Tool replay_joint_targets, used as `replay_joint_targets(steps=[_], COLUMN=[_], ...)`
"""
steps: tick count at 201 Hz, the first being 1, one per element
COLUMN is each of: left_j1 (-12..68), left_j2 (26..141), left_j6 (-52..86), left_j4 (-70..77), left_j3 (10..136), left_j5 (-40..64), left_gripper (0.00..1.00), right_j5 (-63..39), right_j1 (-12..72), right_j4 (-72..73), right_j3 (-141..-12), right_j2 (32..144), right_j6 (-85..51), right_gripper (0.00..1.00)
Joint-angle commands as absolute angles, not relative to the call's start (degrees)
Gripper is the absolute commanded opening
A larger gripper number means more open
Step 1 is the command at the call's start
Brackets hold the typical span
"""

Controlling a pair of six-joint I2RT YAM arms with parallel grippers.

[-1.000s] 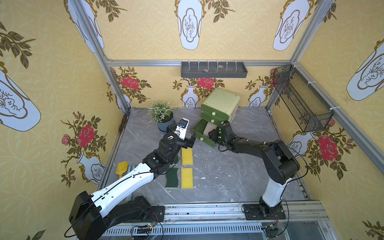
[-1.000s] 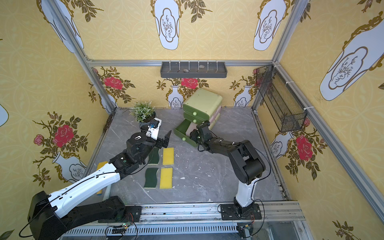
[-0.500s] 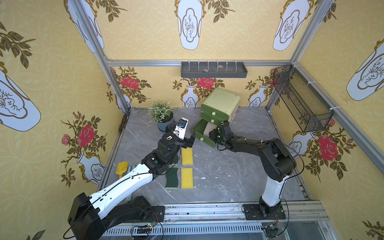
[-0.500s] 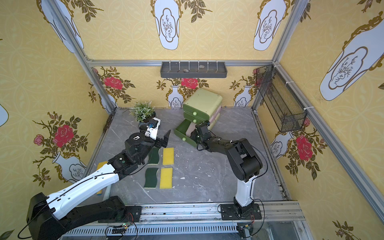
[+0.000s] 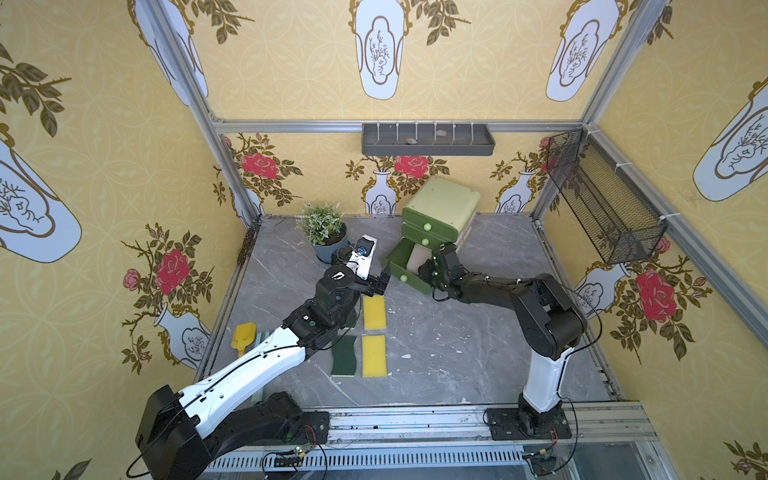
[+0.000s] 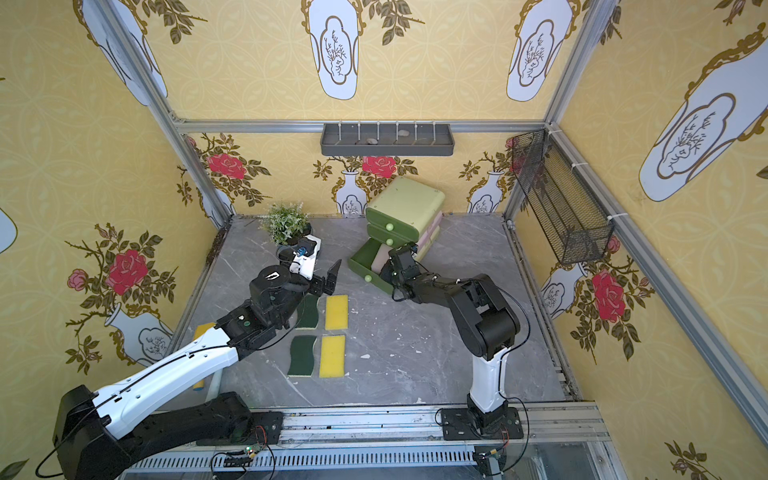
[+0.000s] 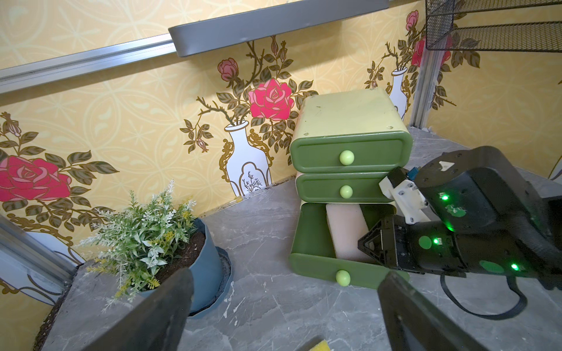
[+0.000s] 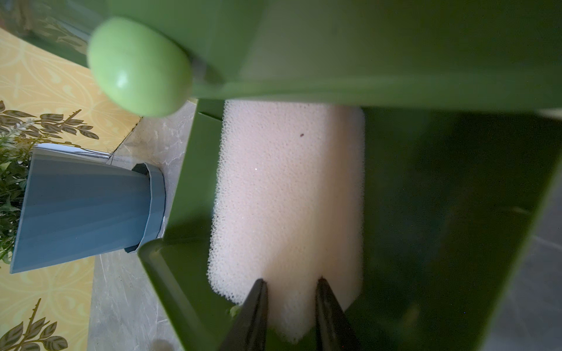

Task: Take the sponge out of the drawer
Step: Pick up the sponge from the drawer.

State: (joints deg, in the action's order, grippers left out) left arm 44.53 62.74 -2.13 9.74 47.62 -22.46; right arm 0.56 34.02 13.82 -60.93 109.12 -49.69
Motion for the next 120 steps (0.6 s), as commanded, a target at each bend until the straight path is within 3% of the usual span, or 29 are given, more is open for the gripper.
replay_joint_targets(steps=[1,68,120], left_j1=[44.5,44.5,44.5], left_j2=[62.7,62.7,62.7], left_j6=[-2.5,-2.6,-2.8], left_j4=[11.1,11.2,11.2], left_j3=[47.2,47.2,47.2], left_j5=[-22.5,-22.5,-22.5], left_gripper=[1.0,1.0,1.0], right_j5=[1.1,0.7,-0.1], right_j1=[33.9,33.8,33.7], right_j4=[15.0,19.0,21.1], right_j3=[-61.2,-58.8,-57.7], right_j2=[109.5,107.6,105.4], right_j6=[-50.5,-52.0,-53.4], right_gripper=[0.21,0.0,0.0])
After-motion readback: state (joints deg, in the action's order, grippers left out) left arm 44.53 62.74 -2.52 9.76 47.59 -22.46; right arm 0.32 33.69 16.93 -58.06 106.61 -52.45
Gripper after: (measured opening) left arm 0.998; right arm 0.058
